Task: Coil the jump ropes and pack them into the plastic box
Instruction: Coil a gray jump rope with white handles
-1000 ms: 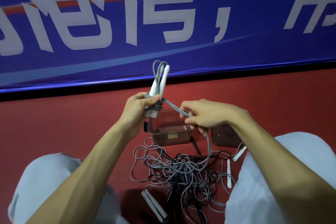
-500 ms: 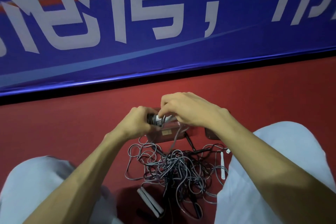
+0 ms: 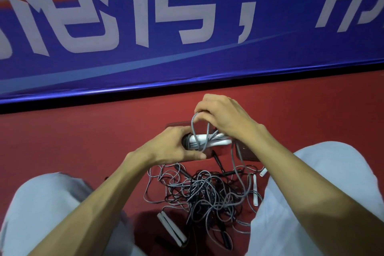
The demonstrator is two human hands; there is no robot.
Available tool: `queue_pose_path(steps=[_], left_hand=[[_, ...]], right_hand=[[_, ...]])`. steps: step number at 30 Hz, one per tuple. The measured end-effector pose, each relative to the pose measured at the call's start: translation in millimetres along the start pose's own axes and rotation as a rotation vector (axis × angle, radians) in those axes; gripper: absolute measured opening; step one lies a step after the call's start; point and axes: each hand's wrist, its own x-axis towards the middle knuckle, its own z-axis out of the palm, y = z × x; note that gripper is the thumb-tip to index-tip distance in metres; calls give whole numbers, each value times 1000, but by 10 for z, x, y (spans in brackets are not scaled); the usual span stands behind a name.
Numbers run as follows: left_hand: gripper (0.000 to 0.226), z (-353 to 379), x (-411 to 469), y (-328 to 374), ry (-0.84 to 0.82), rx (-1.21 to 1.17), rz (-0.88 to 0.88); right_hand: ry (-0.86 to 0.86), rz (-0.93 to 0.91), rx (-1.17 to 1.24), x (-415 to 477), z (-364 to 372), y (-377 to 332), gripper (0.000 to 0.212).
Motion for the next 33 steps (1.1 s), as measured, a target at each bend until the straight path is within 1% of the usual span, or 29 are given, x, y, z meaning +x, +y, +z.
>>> queue_pose_path(steps=[2, 4, 5, 6, 9, 12, 14, 16, 18, 20, 22, 25, 27, 29, 31, 33], left_hand=[[30, 2, -19, 37, 32, 53, -11], [41, -21, -33, 69, 77, 155, -33], [48, -38, -39, 81, 93, 197, -43], [49, -53, -44, 73, 103, 220, -53], [30, -98, -53, 16, 104, 214, -45], [30, -136, -79, 4, 86, 163, -18], [26, -134, -95, 25, 66, 55, -4], [15, -130, -95, 16, 72, -163, -30], [20, -160, -80, 10, 109, -379, -45], [20, -199, -58, 17, 195, -583, -57], [32, -234, -21, 14, 298, -744, -90], [44, -256, 24, -40, 384, -931, -141], [41, -260, 30, -51, 399, -1007, -182], [32, -258, 34, -29, 413, -1038, -212], [22, -258, 36, -8, 427, -1071, -231], [14, -255, 50, -27, 457, -1064, -272]], right_hand=[[-38, 40, 5, 12, 1, 16, 22], [-68, 98, 6, 16, 2, 71, 22], [-73, 138, 34, 18, 3, 105, 21], [-75, 178, 87, 19, 4, 127, 21], [-104, 246, 296, 44, 30, 176, 15], [-216, 274, 558, 41, 9, 183, 10], [-262, 321, 708, 19, -18, 197, 11], [-277, 354, 804, -2, -28, 202, 13], [-251, 362, 886, -7, -18, 196, 21], [-203, 396, 949, -3, -14, 186, 24], [-228, 420, 953, 4, -25, 168, 24], [-360, 406, 955, 14, -60, 113, 24], [-431, 390, 894, 8, -76, 89, 23], [-485, 375, 747, -1, -70, 92, 21], [-557, 392, 601, -15, -47, 114, 10], [-634, 386, 423, -35, -32, 131, 7]])
